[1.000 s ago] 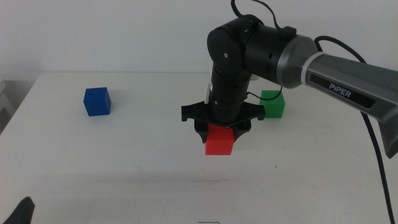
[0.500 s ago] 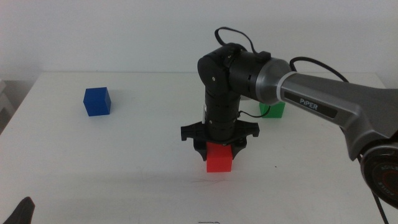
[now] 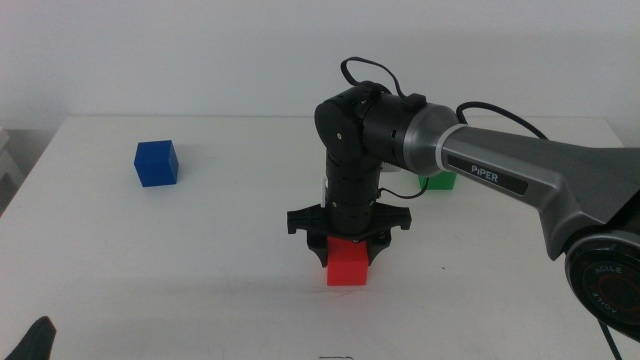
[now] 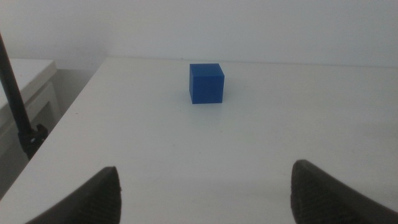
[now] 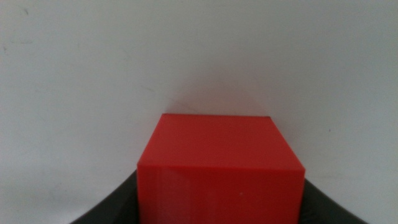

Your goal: Stack red cubes first, then green, then blue cubes in a specific spot.

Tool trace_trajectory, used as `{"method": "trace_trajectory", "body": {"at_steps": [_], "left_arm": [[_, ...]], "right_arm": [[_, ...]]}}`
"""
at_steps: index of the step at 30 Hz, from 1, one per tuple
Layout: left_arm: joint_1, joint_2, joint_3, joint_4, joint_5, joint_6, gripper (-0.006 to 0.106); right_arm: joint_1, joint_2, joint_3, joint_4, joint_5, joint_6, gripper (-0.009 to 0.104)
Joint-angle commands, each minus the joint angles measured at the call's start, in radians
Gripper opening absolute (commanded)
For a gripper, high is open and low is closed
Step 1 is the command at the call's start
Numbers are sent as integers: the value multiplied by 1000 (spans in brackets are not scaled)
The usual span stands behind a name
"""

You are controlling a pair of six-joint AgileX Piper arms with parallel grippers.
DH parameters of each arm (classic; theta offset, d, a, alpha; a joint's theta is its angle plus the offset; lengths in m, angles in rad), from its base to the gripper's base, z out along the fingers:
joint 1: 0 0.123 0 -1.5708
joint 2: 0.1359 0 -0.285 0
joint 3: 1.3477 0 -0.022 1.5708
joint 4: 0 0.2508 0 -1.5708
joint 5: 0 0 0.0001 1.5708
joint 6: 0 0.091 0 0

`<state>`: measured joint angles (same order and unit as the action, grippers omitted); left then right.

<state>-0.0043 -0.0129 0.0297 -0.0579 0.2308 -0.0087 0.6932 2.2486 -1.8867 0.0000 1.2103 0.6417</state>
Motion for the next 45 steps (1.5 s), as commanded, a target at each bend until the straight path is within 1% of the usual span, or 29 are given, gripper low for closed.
{"method": "trace_trajectory", "body": {"at_steps": [1,2,5,6,7,11,14,16,21,22,27,35,41,45], "left_arm": [[-4,-20,-3,-8,-76,-8,94],[-4,-20,-3,-8,-76,-8,94],[-4,-20,-3,-8,-76,-8,94],[-4,-20,-3,-8,-76,-8,94],[-4,-20,-3,-8,-76,-8,94],[-4,-20,-3,-8,-76,-8,94],[-4,-20,-3,-8,-76,-8,94],[-4,-20,-3,-8,-76,-8,94],[-4,-20,-3,-8,-76,-8,94],[-4,-20,-3,-8,-76,-8,94],[-4,-20,-3,-8,-76,-8,94],[-4,-20,-3,-8,-76,-8,94],[-4,-20,-3,-8,-76,-8,94],[-4,-20,-3,-8,-76,-8,94]], "right_arm": [[2,-54,-28,-9,-2,3,-1],[2,-49,-28,0,-2,3,-1],[2,-37,-28,0,6,2,-1],[2,-37,-28,-7,-22,2,2],[2,-40,-28,17,-25,2,57],[2,-67,-38,11,-28,-3,83],[2,-116,-85,-7,-15,-30,94],[2,-152,-136,-38,8,-52,94],[-30,-215,-259,-157,91,-117,94],[-50,-222,-272,-162,90,-148,94],[-155,-238,-298,-159,90,-235,94],[-312,-206,-297,-168,77,-285,94],[-359,-144,-297,-164,16,-334,94],[-377,-98,-297,-159,-33,-334,94]]}}
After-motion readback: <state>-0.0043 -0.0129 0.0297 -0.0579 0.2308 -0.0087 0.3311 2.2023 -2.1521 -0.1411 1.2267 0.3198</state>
